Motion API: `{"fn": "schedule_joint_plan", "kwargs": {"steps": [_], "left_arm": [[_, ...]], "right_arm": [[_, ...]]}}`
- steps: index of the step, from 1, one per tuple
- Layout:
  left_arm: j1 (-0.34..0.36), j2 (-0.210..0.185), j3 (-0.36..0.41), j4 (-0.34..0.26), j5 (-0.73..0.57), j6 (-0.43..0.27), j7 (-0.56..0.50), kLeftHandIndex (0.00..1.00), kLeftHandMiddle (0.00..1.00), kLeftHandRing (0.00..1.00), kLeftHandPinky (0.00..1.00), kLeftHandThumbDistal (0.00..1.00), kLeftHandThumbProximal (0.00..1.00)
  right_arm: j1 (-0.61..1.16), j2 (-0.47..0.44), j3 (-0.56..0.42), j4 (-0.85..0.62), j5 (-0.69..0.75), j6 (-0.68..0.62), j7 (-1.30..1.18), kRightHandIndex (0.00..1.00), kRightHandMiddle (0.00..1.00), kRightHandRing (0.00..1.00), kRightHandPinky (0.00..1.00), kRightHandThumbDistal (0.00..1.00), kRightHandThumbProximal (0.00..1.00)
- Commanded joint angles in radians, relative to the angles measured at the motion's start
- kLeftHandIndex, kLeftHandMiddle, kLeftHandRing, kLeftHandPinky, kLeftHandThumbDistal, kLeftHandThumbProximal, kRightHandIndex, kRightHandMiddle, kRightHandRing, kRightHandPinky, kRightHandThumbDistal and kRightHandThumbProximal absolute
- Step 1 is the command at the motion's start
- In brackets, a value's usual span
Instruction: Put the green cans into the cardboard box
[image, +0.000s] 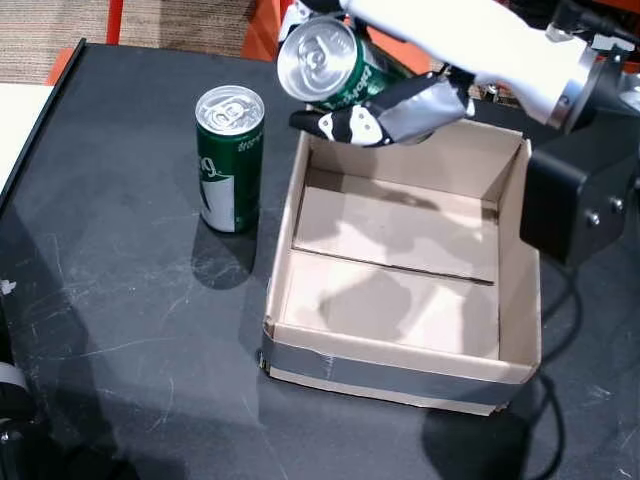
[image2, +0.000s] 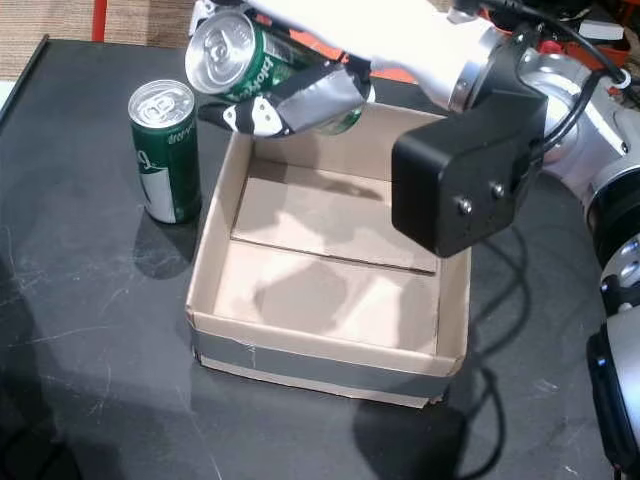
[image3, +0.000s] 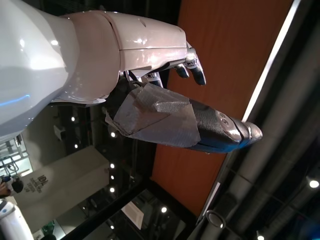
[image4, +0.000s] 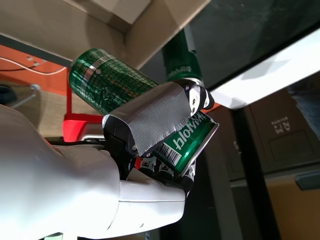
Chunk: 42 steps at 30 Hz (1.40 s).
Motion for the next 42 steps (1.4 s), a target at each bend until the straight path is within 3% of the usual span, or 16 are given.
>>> {"fn": "schedule_joint_plan", "kwargs": {"steps": [1, 4, 7, 12, 15, 20, 23, 27, 30, 32, 35, 42], "left_arm": [[0.024, -0.010, -0.008, -0.019, -0.004, 0.005, 0.004, 0.65, 0.67, 0.93, 0.88, 0.82, 0.73], [0.027, -0.013, -0.009, -0.027, -0.005, 0.004, 0.004, 0.65, 0.68, 0.94, 0.90, 0.83, 0.75], [0.034, -0.020, -0.015, -0.042, 0.004, -0.001, 0.015, 0.65, 0.68, 0.94, 0.90, 0.79, 0.76], [0.041, -0.029, -0.031, -0.059, 0.013, -0.009, 0.045, 0.62, 0.67, 0.92, 0.88, 0.79, 0.75], [0.035, -0.025, -0.031, -0.053, 0.008, -0.010, 0.043, 0.63, 0.67, 0.93, 0.90, 0.79, 0.77], [0.036, -0.022, -0.028, -0.051, 0.000, 0.000, 0.046, 0.63, 0.68, 0.95, 0.89, 0.81, 0.73], [0.033, -0.024, -0.026, -0.048, 0.001, -0.014, 0.039, 0.62, 0.68, 0.96, 0.89, 0.83, 0.80], [0.042, -0.028, -0.035, -0.065, 0.007, -0.013, 0.047, 0.63, 0.68, 0.95, 0.89, 0.79, 0.74], [0.051, -0.034, -0.043, -0.078, 0.013, -0.015, 0.060, 0.63, 0.67, 0.94, 0.88, 0.82, 0.75], [0.054, -0.039, -0.048, -0.087, 0.015, -0.022, 0.065, 0.62, 0.67, 0.95, 0.89, 0.83, 0.80], [0.061, -0.046, -0.055, -0.104, 0.017, -0.020, 0.078, 0.63, 0.67, 0.94, 0.89, 0.81, 0.76], [0.076, -0.050, -0.069, -0.121, 0.009, -0.002, 0.095, 0.62, 0.69, 0.94, 0.86, 0.80, 0.72]], "right_arm": [[-0.029, -0.031, 0.020, -0.005, -0.022, 0.003, -0.019, 0.00, 0.00, 0.01, 0.19, 0.56, 0.04], [-0.032, -0.055, 0.044, -0.003, -0.046, -0.001, -0.026, 0.00, 0.00, 0.02, 0.18, 0.58, 0.00], [-0.040, -0.079, 0.068, -0.004, -0.071, -0.002, -0.027, 0.00, 0.00, 0.03, 0.19, 0.50, 0.00], [-0.030, -0.093, 0.072, 0.007, -0.070, 0.003, -0.037, 0.00, 0.00, 0.03, 0.19, 0.57, 0.00], [-0.033, -0.091, 0.092, 0.017, -0.092, 0.040, -0.043, 0.05, 0.06, 0.09, 0.22, 0.51, 0.02], [-0.024, -0.056, 0.127, 0.064, -0.132, 0.185, -0.105, 0.03, 0.03, 0.07, 0.21, 0.52, 0.13], [-0.007, -0.032, 0.114, 0.088, -0.105, 0.241, -0.086, 0.00, 0.00, 0.03, 0.22, 0.51, 0.11], [0.023, 0.004, 0.081, 0.109, -0.058, 0.300, -0.068, 0.02, 0.02, 0.06, 0.23, 0.40, 0.00], [0.053, 0.032, 0.052, 0.123, -0.024, 0.340, -0.055, 0.03, 0.03, 0.08, 0.23, 0.35, 0.00], [0.066, 0.044, 0.051, 0.128, -0.021, 0.367, -0.048, 0.04, 0.03, 0.08, 0.25, 0.36, 0.03], [0.079, 0.055, 0.057, 0.130, -0.026, 0.395, -0.035, 0.00, 0.00, 0.01, 0.25, 0.39, 0.03], [0.095, 0.067, 0.058, 0.127, -0.027, 0.399, -0.017, 0.01, 0.00, 0.02, 0.24, 0.38, 0.02]]}}
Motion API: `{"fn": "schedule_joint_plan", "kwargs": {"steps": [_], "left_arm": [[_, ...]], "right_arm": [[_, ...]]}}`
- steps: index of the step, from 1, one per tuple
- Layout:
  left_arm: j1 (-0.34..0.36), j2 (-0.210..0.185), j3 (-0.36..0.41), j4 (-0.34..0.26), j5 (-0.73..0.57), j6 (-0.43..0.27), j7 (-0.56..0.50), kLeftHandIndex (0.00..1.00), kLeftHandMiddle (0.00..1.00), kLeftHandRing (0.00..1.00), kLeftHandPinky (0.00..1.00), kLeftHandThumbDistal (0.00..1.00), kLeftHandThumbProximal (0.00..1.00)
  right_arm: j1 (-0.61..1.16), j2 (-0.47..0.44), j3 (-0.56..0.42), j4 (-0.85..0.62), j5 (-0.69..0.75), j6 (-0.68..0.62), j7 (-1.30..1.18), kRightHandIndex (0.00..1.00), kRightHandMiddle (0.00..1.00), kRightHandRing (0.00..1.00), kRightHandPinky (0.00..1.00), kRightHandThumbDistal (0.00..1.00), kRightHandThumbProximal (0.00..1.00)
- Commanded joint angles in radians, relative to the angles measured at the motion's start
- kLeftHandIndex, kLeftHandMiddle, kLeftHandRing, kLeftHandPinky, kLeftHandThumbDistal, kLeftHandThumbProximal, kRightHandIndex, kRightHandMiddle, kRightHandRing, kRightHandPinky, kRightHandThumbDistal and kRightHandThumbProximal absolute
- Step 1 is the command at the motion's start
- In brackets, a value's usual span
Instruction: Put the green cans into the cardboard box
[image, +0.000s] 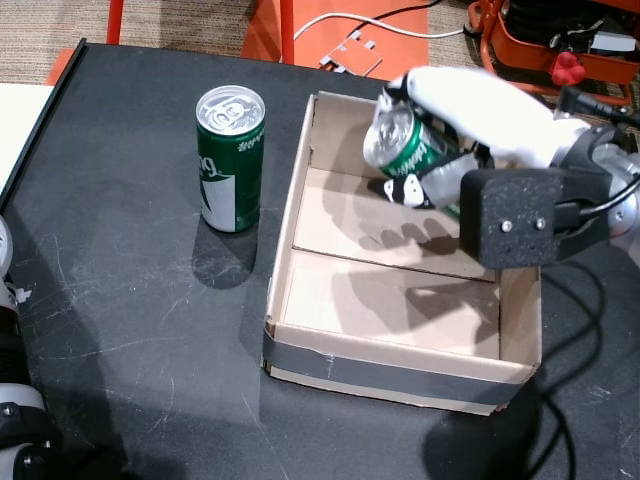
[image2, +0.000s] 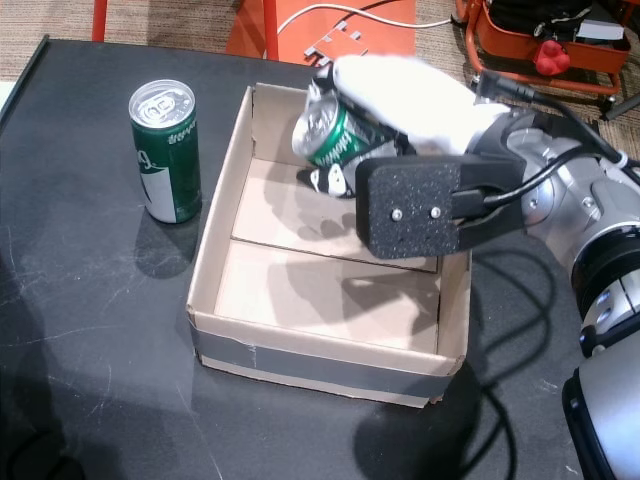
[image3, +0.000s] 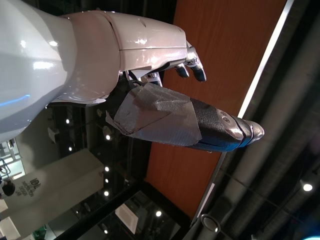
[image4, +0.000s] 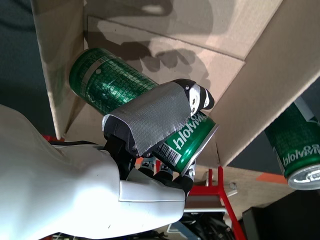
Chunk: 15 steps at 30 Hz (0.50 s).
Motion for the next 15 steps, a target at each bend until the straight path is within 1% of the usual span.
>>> {"fn": "schedule_joint_plan", "kwargs": {"steps": [1, 2, 3, 4, 5, 6, 7, 8, 9, 10, 11, 12, 13, 14, 15], "left_arm": [[0.022, -0.009, -0.009, -0.015, 0.003, 0.006, 0.008, 0.62, 0.69, 0.94, 0.86, 0.80, 0.72], [0.022, -0.010, -0.009, -0.015, 0.003, 0.005, 0.010, 0.62, 0.68, 0.94, 0.86, 0.80, 0.73], [0.023, -0.010, -0.009, -0.016, 0.003, 0.003, 0.011, 0.62, 0.68, 0.94, 0.86, 0.80, 0.74], [0.021, -0.010, -0.008, -0.015, 0.002, 0.002, 0.009, 0.62, 0.68, 0.95, 0.88, 0.80, 0.75], [0.019, -0.008, -0.008, -0.011, 0.001, 0.000, 0.005, 0.63, 0.68, 0.95, 0.89, 0.78, 0.75], [0.019, -0.006, -0.008, -0.009, 0.000, 0.001, 0.002, 0.63, 0.68, 0.95, 0.90, 0.79, 0.75], [0.018, -0.005, -0.007, -0.007, 0.000, -0.001, -0.001, 0.63, 0.68, 0.95, 0.91, 0.77, 0.75], [0.017, -0.005, -0.007, -0.005, -0.003, 0.003, -0.004, 0.63, 0.68, 0.94, 0.91, 0.78, 0.72], [0.017, -0.005, -0.007, -0.005, -0.004, 0.005, -0.003, 0.63, 0.68, 0.94, 0.90, 0.78, 0.71], [0.017, -0.006, -0.007, -0.004, -0.001, 0.004, 0.000, 0.62, 0.68, 0.94, 0.89, 0.80, 0.71], [0.018, -0.007, -0.008, -0.004, 0.002, 0.001, 0.006, 0.62, 0.69, 0.94, 0.88, 0.80, 0.71], [0.018, -0.009, -0.009, -0.006, 0.006, -0.001, 0.010, 0.62, 0.69, 0.94, 0.88, 0.81, 0.71], [0.019, -0.011, -0.009, -0.006, 0.009, -0.004, 0.015, 0.61, 0.69, 0.93, 0.87, 0.80, 0.70], [0.019, -0.013, -0.010, -0.007, 0.012, -0.008, 0.020, 0.61, 0.68, 0.93, 0.86, 0.79, 0.70], [0.020, -0.013, -0.011, -0.007, 0.014, -0.008, 0.024, 0.61, 0.68, 0.93, 0.86, 0.79, 0.69]], "right_arm": [[0.005, 0.003, -0.007, -0.003, 0.019, 0.002, 0.004, 0.02, 0.01, 0.03, 0.25, 0.38, 0.01], [0.004, 0.005, -0.005, -0.003, 0.018, 0.001, 0.009, 0.02, 0.01, 0.04, 0.25, 0.36, 0.02], [0.004, 0.007, -0.004, -0.003, 0.016, 0.002, 0.013, 0.03, 0.02, 0.04, 0.25, 0.38, 0.05], [0.002, 0.008, -0.001, -0.002, 0.014, 0.008, 0.025, 0.06, 0.05, 0.07, 0.25, 0.45, 0.12], [-0.001, 0.010, 0.001, -0.001, 0.013, 0.018, 0.049, 0.10, 0.08, 0.11, 0.25, 0.47, 0.21], [-0.009, 0.011, 0.007, 0.001, 0.009, 0.040, 0.084, 0.15, 0.12, 0.15, 0.27, 0.62, 0.28], [-0.018, 0.011, 0.019, 0.002, 0.000, 0.065, 0.119, 0.21, 0.16, 0.20, 0.32, 0.79, 0.39], [-0.027, 0.014, 0.025, 0.004, -0.002, 0.094, 0.167, 0.22, 0.18, 0.27, 0.40, 0.93, 0.45], [-0.033, 0.016, 0.028, 0.005, 0.001, 0.117, 0.211, 0.26, 0.23, 0.32, 0.48, 0.98, 0.46], [-0.037, 0.019, 0.023, 0.006, 0.011, 0.134, 0.254, 0.32, 0.31, 0.39, 0.56, 1.00, 0.50], [-0.037, 0.020, 0.019, 0.005, 0.019, 0.142, 0.285, 0.38, 0.37, 0.44, 0.62, 1.00, 0.52], [-0.038, 0.020, 0.010, 0.004, 0.029, 0.149, 0.312, 0.46, 0.46, 0.53, 0.68, 1.00, 0.55], [-0.039, 0.021, 0.004, 0.003, 0.037, 0.157, 0.338, 0.59, 0.60, 0.67, 0.75, 1.00, 0.63], [-0.043, 0.022, 0.000, 0.003, 0.042, 0.174, 0.359, 0.71, 0.73, 0.79, 0.82, 1.00, 0.66], [-0.048, 0.023, 0.003, 0.002, 0.042, 0.193, 0.375, 0.78, 0.83, 0.88, 0.87, 1.00, 0.71]]}}
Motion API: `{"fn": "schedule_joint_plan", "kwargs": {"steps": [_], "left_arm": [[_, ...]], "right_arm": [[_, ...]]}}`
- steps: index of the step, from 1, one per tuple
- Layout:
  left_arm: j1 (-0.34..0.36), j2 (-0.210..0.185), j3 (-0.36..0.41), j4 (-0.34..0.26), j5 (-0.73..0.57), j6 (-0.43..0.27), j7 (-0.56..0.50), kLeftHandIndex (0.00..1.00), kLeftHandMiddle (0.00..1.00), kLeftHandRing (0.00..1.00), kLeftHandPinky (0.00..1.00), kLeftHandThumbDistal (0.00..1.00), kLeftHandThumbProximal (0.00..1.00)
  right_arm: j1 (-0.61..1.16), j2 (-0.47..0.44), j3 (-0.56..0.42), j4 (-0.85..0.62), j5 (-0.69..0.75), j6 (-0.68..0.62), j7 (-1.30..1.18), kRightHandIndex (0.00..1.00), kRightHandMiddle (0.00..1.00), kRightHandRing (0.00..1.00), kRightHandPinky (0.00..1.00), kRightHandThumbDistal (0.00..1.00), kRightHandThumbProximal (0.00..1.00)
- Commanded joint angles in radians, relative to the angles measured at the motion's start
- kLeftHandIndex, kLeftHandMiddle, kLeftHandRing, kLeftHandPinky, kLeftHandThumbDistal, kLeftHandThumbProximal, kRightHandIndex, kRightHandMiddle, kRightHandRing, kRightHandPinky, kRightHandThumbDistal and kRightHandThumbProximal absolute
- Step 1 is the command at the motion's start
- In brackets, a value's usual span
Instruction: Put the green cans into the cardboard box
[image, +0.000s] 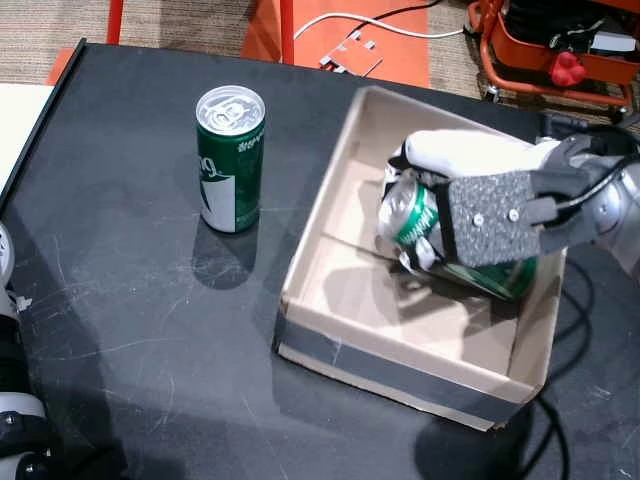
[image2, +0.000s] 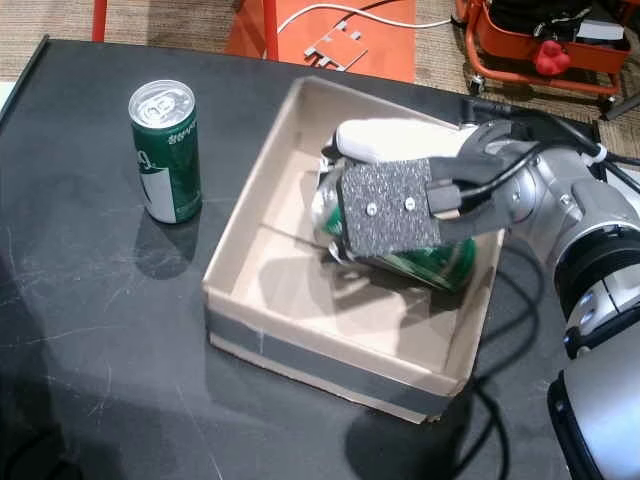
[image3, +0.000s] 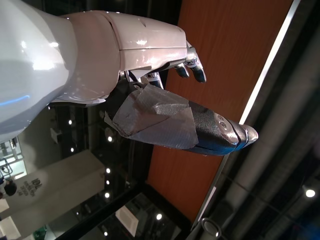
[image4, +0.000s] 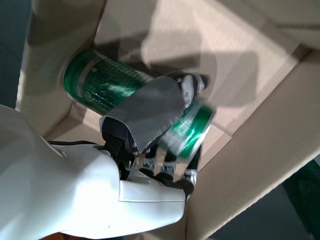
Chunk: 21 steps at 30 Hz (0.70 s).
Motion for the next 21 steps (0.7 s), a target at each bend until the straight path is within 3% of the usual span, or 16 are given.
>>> {"fn": "schedule_joint_plan", "kwargs": {"steps": [1, 4, 13, 21], "left_arm": [[0.012, -0.011, -0.011, -0.005, 0.014, -0.007, 0.004, 0.60, 0.68, 0.92, 0.86, 0.79, 0.68], [0.010, -0.009, -0.012, 0.003, 0.007, 0.004, 0.000, 0.60, 0.68, 0.93, 0.87, 0.79, 0.62], [0.004, -0.013, -0.014, 0.019, 0.010, -0.010, -0.006, 0.59, 0.69, 0.92, 0.88, 0.78, 0.58], [-0.003, -0.015, -0.013, 0.043, 0.017, -0.035, -0.028, 0.59, 0.70, 0.94, 0.88, 0.79, 0.62]], "right_arm": [[-0.028, 0.001, -0.005, 0.000, 0.011, 0.035, 0.028, 0.85, 0.94, 0.98, 0.94, 1.00, 0.76], [-0.043, -0.001, 0.000, -0.004, 0.010, 0.062, 0.042, 0.91, 1.00, 1.00, 1.00, 1.00, 0.84], [-0.043, -0.008, -0.061, -0.012, 0.088, 0.070, 0.070, 0.84, 1.00, 1.00, 1.00, 1.00, 0.79], [-0.040, -0.026, -0.097, -0.021, 0.117, 0.021, 0.059, 0.84, 0.98, 1.00, 1.00, 1.00, 0.80]]}}
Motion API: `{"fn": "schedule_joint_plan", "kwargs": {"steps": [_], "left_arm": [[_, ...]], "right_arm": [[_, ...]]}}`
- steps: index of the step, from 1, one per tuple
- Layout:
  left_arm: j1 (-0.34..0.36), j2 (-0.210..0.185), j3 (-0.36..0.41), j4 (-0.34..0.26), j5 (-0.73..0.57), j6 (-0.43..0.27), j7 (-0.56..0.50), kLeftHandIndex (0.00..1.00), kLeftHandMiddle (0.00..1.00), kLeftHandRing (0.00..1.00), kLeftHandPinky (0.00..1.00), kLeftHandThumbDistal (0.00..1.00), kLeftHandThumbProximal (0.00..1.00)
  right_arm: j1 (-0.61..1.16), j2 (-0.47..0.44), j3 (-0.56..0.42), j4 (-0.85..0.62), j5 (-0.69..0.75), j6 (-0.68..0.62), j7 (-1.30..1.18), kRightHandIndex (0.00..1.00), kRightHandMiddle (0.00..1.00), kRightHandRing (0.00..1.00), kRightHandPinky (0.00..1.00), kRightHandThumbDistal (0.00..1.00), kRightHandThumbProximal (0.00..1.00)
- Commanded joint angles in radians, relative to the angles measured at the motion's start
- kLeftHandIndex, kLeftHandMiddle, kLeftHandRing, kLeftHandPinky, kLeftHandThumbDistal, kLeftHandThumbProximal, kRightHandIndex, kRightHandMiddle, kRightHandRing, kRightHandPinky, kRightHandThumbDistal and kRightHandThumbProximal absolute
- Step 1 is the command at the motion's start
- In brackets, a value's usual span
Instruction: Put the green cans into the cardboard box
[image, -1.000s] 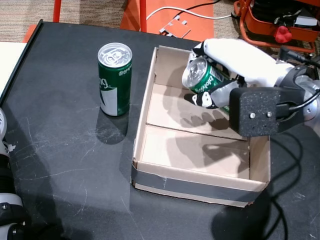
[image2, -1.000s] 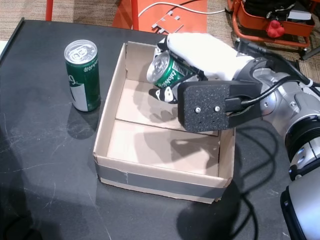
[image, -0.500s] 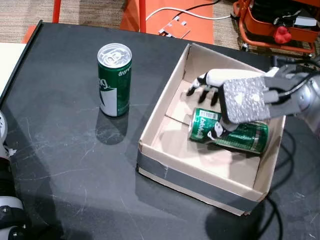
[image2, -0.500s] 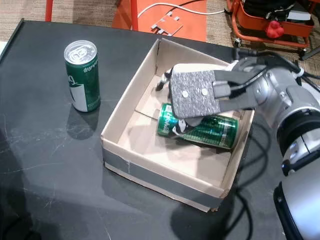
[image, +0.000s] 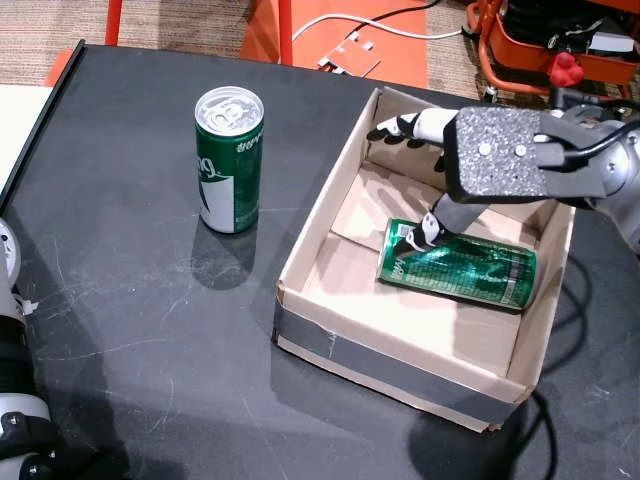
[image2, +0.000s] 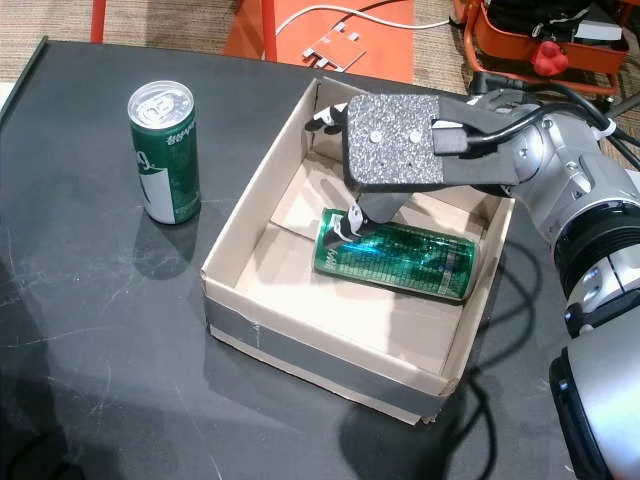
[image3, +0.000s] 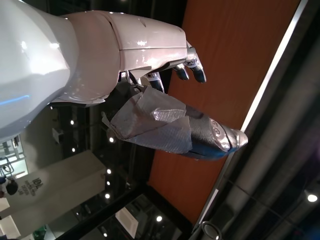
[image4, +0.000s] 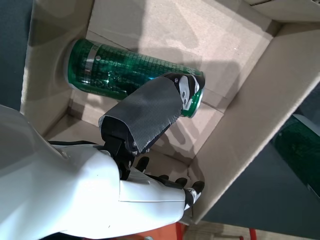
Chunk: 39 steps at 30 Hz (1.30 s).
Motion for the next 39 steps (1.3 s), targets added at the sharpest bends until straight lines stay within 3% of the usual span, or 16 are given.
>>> {"fn": "schedule_joint_plan", "kwargs": {"steps": [1, 4, 8, 11, 13, 16, 20, 22, 25, 29, 33, 36, 39], "left_arm": [[-0.001, -0.006, -0.012, 0.000, 0.016, -0.008, -0.003, 0.60, 0.70, 0.94, 0.88, 0.81, 0.62], [-0.004, -0.005, -0.021, 0.005, 0.003, 0.029, -0.012, 0.67, 0.74, 0.94, 0.85, 0.89, 0.57], [-0.040, 0.005, -0.016, 0.087, 0.026, -0.012, -0.048, 0.81, 0.80, 0.95, 0.90, 0.84, 0.60], [-0.064, 0.011, -0.022, 0.159, 0.071, -0.065, -0.046, 0.99, 0.89, 0.99, 0.92, 0.99, 0.60], [-0.070, 0.002, -0.031, 0.190, 0.115, -0.107, -0.015, 1.00, 0.97, 1.00, 0.94, 1.00, 0.63], [-0.086, -0.007, -0.056, 0.257, 0.174, -0.144, 0.011, 1.00, 1.00, 1.00, 0.98, 1.00, 0.68], [-0.136, 0.030, -0.100, 0.435, 0.295, -0.201, 0.040, 1.00, 1.00, 1.00, 1.00, 1.00, 0.52], [-0.169, 0.060, -0.122, 0.531, 0.359, -0.211, 0.072, 1.00, 1.00, 1.00, 1.00, 1.00, 0.40], [-0.215, 0.106, -0.165, 0.673, 0.485, -0.242, 0.176, 1.00, 1.00, 1.00, 1.00, 1.00, 0.43], [-0.258, 0.138, -0.223, 0.797, 0.620, -0.204, 0.326, 1.00, 1.00, 1.00, 1.00, 1.00, 0.44], [-0.274, 0.139, -0.274, 0.844, 0.720, -0.130, 0.455, 1.00, 1.00, 1.00, 1.00, 1.00, 0.44], [-0.279, 0.128, -0.289, 0.858, 0.760, -0.087, 0.503, 1.00, 1.00, 1.00, 1.00, 1.00, 0.42], [-0.280, 0.112, -0.289, 0.863, 0.776, -0.065, 0.532, 1.00, 1.00, 1.00, 1.00, 1.00, 0.44]], "right_arm": [[-0.010, -0.030, -0.045, -0.013, 0.057, -0.033, 0.015, 0.84, 0.96, 0.99, 1.00, 1.00, 0.78], [-0.020, -0.068, -0.140, -0.036, 0.163, -0.089, 0.073, 0.86, 0.97, 0.99, 1.00, 1.00, 0.75], [0.003, -0.111, -0.284, -0.089, 0.343, -0.210, 0.161, 0.87, 0.99, 1.00, 1.00, 1.00, 0.66], [0.059, -0.137, -0.395, -0.166, 0.508, -0.301, 0.260, 0.84, 0.89, 0.89, 0.96, 1.00, 0.68], [0.100, -0.141, -0.459, -0.227, 0.620, -0.345, 0.336, 0.84, 0.85, 0.83, 0.94, 1.00, 0.65], [0.161, -0.111, -0.572, -0.340, 0.865, -0.363, 0.524, 0.83, 0.78, 0.77, 0.92, 0.98, 0.62], [0.203, -0.069, -0.678, -0.441, 1.127, -0.270, 0.773, 0.70, 0.66, 0.71, 0.89, 1.00, 0.57], [0.222, -0.059, -0.701, -0.466, 1.162, -0.274, 0.808, 0.68, 0.63, 0.69, 0.86, 1.00, 0.55], [0.248, -0.040, -0.720, -0.484, 1.151, -0.350, 0.797, 0.56, 0.57, 0.64, 0.84, 1.00, 0.55], [0.257, -0.007, -0.752, -0.461, 1.189, -0.354, 0.825, 0.52, 0.57, 0.63, 0.84, 1.00, 0.53], [0.241, 0.010, -0.785, -0.431, 1.244, -0.313, 0.891, 0.53, 0.56, 0.61, 0.83, 1.00, 0.56], [0.220, 0.010, -0.819, -0.399, 1.282, -0.266, 0.959, 0.58, 0.56, 0.59, 0.81, 1.00, 0.51], [0.209, 0.012, -0.852, -0.373, 1.291, -0.272, 0.978, 0.57, 0.54, 0.57, 0.80, 1.00, 0.59]]}}
